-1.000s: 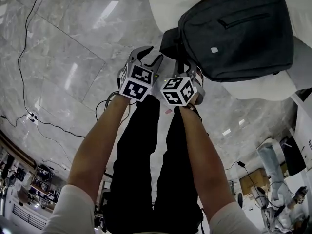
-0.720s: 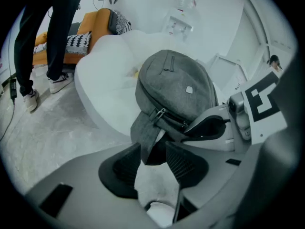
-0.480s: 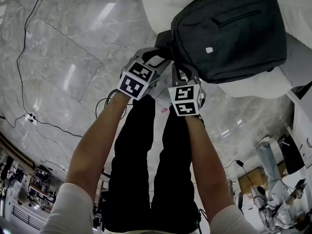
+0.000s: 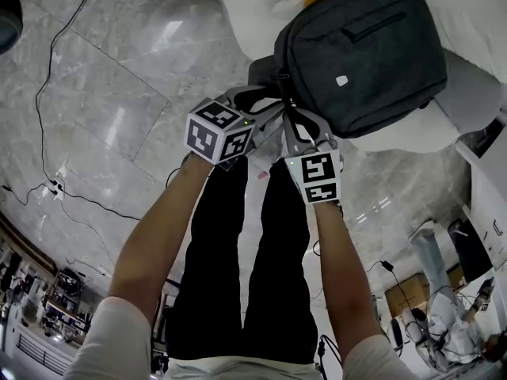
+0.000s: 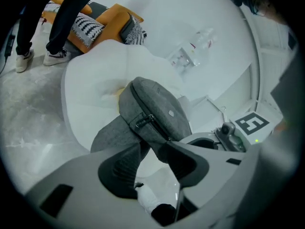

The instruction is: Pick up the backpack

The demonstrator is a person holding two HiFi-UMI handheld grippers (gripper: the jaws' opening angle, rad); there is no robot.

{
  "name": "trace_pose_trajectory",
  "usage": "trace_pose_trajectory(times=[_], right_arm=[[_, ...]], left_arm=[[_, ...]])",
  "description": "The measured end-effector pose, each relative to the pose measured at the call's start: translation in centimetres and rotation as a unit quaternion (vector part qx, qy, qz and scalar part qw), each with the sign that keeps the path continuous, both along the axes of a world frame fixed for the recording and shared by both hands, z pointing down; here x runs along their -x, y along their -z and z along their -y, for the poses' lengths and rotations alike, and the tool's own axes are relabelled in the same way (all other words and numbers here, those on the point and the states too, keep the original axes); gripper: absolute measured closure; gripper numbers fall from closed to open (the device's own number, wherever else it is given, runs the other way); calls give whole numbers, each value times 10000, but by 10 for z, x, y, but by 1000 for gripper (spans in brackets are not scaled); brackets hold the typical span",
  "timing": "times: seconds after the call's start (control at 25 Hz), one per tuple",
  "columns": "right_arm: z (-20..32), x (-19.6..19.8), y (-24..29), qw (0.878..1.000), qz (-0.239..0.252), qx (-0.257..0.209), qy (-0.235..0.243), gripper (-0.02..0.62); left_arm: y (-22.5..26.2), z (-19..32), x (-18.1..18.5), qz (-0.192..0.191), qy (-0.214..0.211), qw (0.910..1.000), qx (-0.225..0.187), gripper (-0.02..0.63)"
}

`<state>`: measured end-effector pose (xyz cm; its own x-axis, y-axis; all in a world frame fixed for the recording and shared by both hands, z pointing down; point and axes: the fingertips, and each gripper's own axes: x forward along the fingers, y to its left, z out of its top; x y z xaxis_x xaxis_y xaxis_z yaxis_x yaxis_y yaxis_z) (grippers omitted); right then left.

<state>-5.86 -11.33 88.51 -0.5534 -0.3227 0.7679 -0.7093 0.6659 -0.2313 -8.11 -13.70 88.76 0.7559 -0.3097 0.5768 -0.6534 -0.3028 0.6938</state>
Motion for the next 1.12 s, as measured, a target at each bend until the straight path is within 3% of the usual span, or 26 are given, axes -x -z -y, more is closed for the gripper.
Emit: trace_pose_trajectory(times=[0.4, 0.8, 1.12], right_arm=[[35, -27, 89, 9984, 494, -234, 114, 565], [77, -73, 152, 9955, 842, -398, 158, 565], [102, -96, 179, 9937, 894, -523, 423, 565]], left_arm=[[84, 37, -25, -747, 211, 9969, 105, 433], [143, 78, -73, -1280, 359, 9911, 110, 433], [172, 109, -96, -1131, 409, 9925, 218, 434]])
